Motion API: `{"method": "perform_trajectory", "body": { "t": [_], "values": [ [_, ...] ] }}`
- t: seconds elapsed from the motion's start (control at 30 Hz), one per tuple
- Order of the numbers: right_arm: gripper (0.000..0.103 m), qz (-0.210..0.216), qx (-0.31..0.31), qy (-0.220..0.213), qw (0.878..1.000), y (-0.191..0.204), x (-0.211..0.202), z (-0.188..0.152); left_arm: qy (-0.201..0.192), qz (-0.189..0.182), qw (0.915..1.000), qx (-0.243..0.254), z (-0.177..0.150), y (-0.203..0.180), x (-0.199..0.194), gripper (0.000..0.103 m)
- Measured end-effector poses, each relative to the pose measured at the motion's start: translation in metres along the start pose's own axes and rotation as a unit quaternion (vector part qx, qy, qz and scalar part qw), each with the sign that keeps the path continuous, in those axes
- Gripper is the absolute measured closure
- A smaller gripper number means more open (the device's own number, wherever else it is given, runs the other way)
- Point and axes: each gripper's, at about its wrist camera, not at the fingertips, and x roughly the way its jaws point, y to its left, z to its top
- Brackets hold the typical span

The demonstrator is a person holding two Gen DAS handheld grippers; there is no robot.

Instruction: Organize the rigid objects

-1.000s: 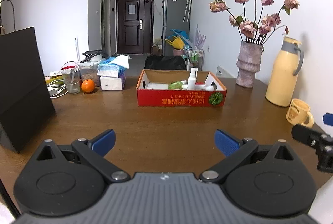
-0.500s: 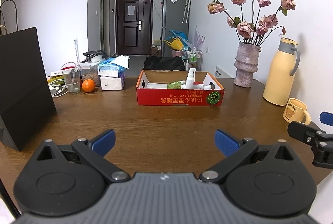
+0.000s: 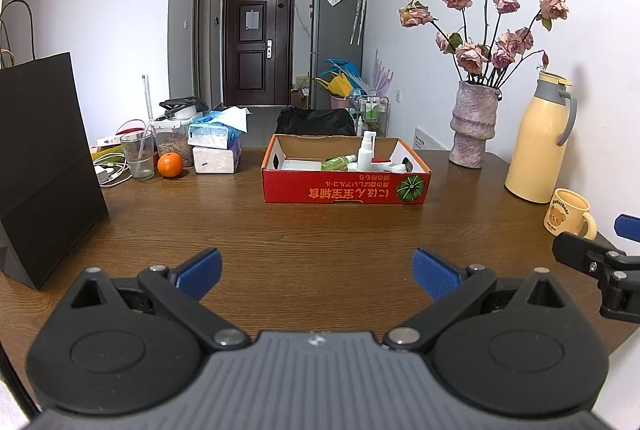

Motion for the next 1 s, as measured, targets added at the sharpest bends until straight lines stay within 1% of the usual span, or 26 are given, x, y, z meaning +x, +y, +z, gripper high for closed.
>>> {"method": "perform_trajectory", "body": {
  "t": [0.37, 0.47, 0.9, 1.0],
  "values": [
    [0.0, -0.002, 0.001, -0.001, 1.0, -0.0029, 0.0, 0.0011, 0.001, 0.002, 1.0, 0.0, 0.0, -0.0003, -0.0002, 0.0],
    [0.0, -0.002, 0.001, -0.001, 1.0, -0.0028, 0.0003, 0.0012, -0.003, 0.005, 1.0, 0.0, -0.0005, 0.0006, -0.0018, 0.0],
    [0.0, -0.002, 0.001, 0.0, 1.0, -0.0029, 0.0003, 0.0011, -0.02, -0.002, 0.9998, 0.008, 0.0, -0.0012, -0.0057, 0.0],
    [0.0, -0.001, 0.001, 0.0, 1.0, -0.0036, -0.0003, 0.0002, -0.018, -0.002, 0.9998, 0.006, 0.0006, -0.0013, -0.0055, 0.0]
  ]
}}
